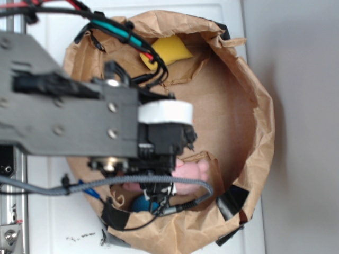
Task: Grab the pink bunny.
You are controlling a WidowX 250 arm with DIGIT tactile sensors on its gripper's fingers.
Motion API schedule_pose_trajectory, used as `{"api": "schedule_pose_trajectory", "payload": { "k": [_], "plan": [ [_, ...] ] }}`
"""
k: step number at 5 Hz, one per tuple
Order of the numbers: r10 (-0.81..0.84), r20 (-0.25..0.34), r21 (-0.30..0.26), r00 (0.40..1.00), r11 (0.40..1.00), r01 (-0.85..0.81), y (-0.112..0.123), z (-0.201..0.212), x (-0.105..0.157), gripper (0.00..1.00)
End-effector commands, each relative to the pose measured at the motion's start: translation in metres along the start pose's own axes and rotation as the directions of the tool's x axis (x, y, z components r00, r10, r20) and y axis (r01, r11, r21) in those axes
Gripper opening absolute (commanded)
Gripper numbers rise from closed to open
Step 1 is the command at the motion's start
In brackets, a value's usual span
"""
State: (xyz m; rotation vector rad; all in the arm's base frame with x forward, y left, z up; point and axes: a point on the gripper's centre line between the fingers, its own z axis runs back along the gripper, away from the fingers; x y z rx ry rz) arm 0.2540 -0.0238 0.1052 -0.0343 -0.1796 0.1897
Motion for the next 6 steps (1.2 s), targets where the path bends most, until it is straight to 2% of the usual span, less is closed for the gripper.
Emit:
{"api": "schedule_pose_trajectory", "payload": {
  "k": [1,2,3,4,5,6],
  "plan": [
    [0.035,-0.005,0.024,0.999,0.999,-0.035,-0.031,-0.028,0.017,1.00],
    [0.003,-0.013,-0.053,1.000,0.999,-0.004,-0.038,-0.039,0.016,1.00],
    [0.028,-0.004,-0.060,1.000,0.998,-0.028,-0.035,-0.052,0.022,1.00],
    [0.061,0.033,-0.023,0.998,0.998,-0.060,-0.028,-0.059,0.022,0.00],
    [0.057,0.035,-0.018,0.998,0.998,-0.056,-0.030,-0.058,0.027,0.00],
    [0.069,0.031,-0.044,0.997,0.997,-0.068,-0.032,-0.041,0.030,0.00]
  ]
}}
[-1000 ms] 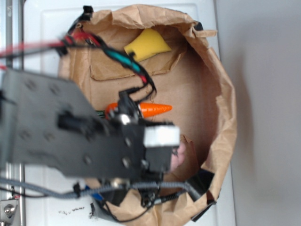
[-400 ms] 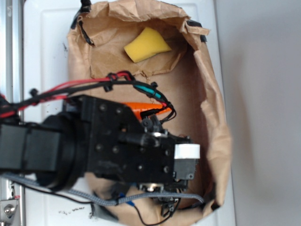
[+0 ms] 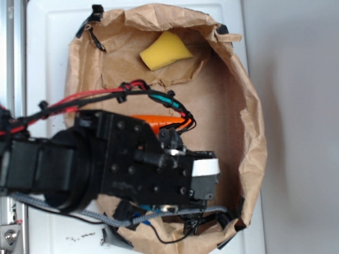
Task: Grab the pink bunny.
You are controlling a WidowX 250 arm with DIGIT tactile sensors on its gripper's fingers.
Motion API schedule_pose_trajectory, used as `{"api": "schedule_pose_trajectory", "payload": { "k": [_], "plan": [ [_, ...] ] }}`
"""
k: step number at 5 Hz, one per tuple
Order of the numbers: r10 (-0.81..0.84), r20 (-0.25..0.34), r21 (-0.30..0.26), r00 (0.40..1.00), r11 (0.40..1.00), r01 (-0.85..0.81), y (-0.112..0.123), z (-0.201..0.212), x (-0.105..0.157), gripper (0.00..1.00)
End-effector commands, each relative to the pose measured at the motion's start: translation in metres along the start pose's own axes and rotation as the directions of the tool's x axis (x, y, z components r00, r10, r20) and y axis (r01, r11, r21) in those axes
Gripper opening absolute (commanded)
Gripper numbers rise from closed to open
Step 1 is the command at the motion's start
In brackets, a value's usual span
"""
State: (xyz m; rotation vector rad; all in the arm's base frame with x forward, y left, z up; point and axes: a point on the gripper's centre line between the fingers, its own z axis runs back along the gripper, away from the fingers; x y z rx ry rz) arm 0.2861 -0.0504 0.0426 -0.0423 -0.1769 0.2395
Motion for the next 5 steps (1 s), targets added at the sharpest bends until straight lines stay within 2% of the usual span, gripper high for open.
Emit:
{"api": "schedule_pose_trajectory", "payload": {
  "k": [1,2,3,4,5],
  "plan": [
    [0.132,0.028,-0.003,0.991,0.991,-0.132,0.032,0.076,-0.019,0.00],
    [0.212,-0.011,0.053,0.977,0.976,-0.211,0.061,0.123,-0.010,0.00],
    [0.222,0.052,0.035,0.974,0.974,-0.224,0.076,0.150,-0.010,0.00],
    [0.258,0.098,0.015,0.961,0.965,-0.261,0.079,0.163,0.005,0.00],
    [0.253,0.128,0.035,0.959,0.965,-0.260,0.070,0.157,0.022,0.00]
  ]
}}
